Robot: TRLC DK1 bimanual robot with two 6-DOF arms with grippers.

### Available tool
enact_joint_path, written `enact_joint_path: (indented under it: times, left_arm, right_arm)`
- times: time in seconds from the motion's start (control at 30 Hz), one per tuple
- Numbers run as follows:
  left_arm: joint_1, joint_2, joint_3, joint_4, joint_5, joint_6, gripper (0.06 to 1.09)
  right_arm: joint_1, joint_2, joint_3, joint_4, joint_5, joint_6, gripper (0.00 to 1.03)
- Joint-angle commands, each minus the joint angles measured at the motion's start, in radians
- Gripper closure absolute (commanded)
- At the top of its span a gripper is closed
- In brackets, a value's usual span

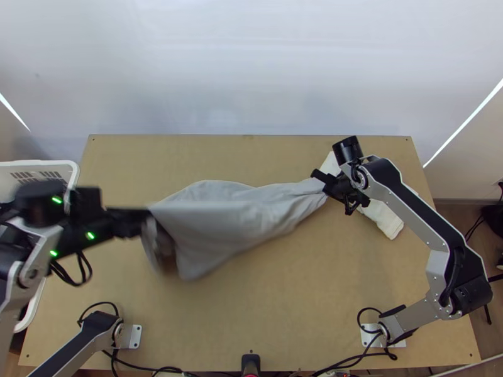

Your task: Fold the t-shirt

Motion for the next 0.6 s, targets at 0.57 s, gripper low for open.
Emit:
enact_joint_path:
  times: [0.57]
  left_arm:
    - [0.073, 0.442, 0.006, -0.183, 0.081, 0.206, 0.10]
  right_arm:
    - [-0.008, -0.016, 0.007, 0.011, 0.000, -0.010, 1.00]
